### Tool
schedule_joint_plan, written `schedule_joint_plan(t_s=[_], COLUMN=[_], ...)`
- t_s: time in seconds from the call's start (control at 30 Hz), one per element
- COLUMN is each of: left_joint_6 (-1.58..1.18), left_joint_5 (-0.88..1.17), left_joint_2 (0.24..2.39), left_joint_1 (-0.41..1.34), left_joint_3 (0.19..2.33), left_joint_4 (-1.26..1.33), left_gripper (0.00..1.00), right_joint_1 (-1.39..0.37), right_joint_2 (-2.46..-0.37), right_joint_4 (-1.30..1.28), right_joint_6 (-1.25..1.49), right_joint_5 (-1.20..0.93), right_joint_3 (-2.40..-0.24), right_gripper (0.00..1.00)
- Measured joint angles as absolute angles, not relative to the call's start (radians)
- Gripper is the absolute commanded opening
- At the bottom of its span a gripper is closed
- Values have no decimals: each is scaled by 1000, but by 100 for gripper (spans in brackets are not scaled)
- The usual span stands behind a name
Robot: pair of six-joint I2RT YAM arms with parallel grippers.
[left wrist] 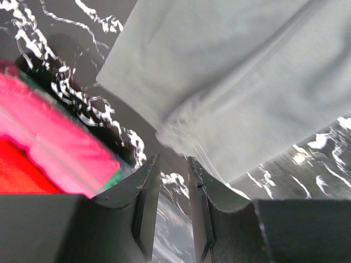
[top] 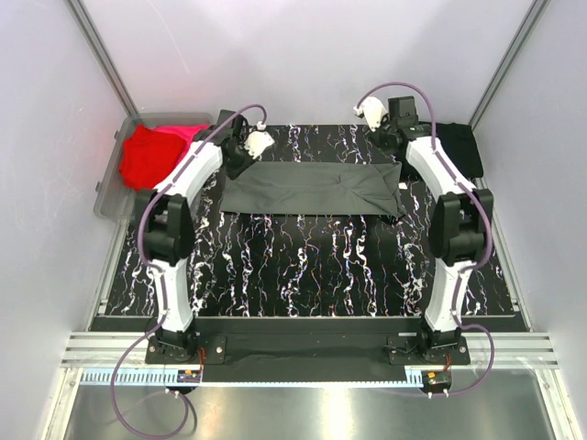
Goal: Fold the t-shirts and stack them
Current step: Fold the tshirt
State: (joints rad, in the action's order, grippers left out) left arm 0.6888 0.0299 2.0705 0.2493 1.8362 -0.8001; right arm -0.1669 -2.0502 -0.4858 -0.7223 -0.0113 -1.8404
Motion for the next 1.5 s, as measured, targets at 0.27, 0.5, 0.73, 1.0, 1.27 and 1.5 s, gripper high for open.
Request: schedule_joint_plan(t_s=[0.27, 0.5, 0.73, 1.0, 1.27, 1.5], left_joint_6=[683, 683, 682, 679, 670, 661], left_joint_5=[69, 72, 72, 71, 67, 61], left_joint_2=[2007, 2117, 2143, 2150, 2162, 2167], left_joint_1=[249, 242, 237, 236, 236, 236], left_joint_3=[1630, 1630, 1650, 1655, 1670, 1679], left_joint_4=[-788, -786, -783, -783, -783, -785], left_gripper=[27, 27, 27, 27, 27, 27], right_joint_1=[-88, 76, 77, 75, 80, 86], right_joint_2=[-1881, -1945, -1974, -2058, -2106, -2160], right_joint_4=[-661, -868, -981, -1089, -1097, -1097], right_joint_6=[-669, -612, -623, -651, -665, -665], right_joint_5=[-131, -336, -456, -540, -540, -541], right_joint_3=[-1603, -1670, -1670, -1683, -1719, -1753], right_gripper=[45, 47, 50, 62, 60, 52])
